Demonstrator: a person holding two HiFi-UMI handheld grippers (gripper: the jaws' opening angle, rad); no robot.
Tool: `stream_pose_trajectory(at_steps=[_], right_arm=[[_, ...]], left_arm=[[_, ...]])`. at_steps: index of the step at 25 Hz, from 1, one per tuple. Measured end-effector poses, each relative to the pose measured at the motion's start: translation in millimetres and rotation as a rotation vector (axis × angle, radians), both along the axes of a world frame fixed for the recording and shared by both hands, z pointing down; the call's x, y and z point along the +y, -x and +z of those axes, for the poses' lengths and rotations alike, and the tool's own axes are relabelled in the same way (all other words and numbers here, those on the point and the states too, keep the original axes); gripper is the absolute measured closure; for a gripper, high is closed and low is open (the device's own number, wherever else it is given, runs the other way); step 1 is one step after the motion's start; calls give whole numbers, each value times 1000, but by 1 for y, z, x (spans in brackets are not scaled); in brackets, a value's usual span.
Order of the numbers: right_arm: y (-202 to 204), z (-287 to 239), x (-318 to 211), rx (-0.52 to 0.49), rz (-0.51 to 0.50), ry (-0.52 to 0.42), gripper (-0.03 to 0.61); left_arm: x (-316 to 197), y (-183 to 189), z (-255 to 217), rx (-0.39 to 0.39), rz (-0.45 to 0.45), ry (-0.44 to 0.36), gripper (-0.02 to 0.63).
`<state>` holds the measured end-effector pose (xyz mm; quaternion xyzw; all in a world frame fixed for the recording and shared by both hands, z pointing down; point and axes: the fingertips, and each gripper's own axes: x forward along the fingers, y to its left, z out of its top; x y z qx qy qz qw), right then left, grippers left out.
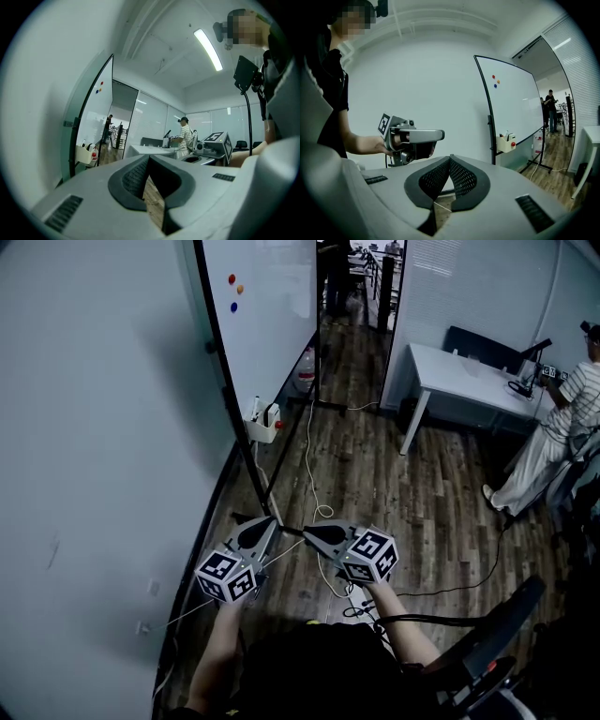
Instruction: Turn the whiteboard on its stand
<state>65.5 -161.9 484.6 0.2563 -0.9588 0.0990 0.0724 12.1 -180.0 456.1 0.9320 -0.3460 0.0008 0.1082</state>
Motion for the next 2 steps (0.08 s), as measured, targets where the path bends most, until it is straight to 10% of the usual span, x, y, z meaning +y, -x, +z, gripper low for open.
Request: stream_pose_trajectory(at_steps=[2], right_arm=[[-3, 1, 0, -2, 3, 3, 561]], left_arm=[[0, -3, 2, -5, 2, 4, 609]])
